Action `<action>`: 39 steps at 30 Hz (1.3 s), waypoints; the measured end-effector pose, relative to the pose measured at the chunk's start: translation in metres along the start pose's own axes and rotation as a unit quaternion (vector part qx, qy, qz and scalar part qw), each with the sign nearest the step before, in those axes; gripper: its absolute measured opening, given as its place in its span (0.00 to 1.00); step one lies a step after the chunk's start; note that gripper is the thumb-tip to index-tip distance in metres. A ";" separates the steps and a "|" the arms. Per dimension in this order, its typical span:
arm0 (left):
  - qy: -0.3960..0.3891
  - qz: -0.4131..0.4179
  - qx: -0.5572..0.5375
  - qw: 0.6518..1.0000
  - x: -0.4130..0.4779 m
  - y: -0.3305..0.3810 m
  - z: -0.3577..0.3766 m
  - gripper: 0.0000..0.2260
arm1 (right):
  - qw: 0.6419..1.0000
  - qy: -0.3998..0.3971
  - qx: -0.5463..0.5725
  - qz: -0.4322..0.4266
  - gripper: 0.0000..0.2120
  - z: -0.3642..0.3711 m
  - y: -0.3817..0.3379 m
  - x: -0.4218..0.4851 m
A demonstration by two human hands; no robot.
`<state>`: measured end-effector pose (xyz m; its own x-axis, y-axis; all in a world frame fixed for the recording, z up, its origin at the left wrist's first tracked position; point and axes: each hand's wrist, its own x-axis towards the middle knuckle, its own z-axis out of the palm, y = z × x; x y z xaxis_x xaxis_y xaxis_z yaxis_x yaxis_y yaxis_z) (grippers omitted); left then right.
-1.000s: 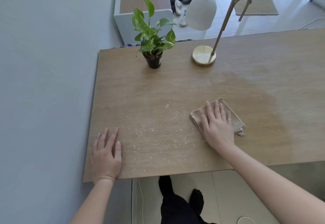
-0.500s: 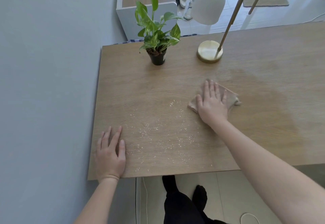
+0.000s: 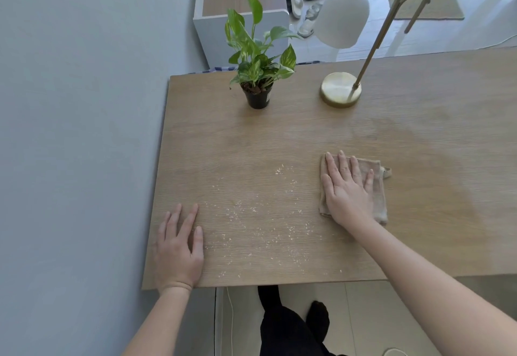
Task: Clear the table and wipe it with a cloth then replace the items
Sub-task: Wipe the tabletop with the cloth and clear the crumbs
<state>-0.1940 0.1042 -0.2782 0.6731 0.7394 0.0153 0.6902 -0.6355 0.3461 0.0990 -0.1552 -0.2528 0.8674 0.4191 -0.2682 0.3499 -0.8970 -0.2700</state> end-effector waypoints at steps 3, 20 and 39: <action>-0.002 -0.001 0.005 1.000 0.001 0.000 0.000 0.24 | 1.000 0.018 -0.014 -0.005 0.27 -0.005 0.000 0.023; 0.002 0.002 -0.004 1.000 0.000 -0.003 0.002 0.24 | 0.999 -0.006 -0.015 -0.041 0.26 -0.020 -0.011 0.065; -0.004 -0.001 -0.015 1.000 0.002 -0.004 0.003 0.24 | 0.996 -0.018 -0.001 -0.082 0.26 -0.008 -0.093 0.109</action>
<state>-0.1944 0.1076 -0.2819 0.6731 0.7395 0.0076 0.6840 -0.6264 0.3739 0.1641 -0.0276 -0.2492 0.7855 0.5646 -0.2535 0.4863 -0.8164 -0.3113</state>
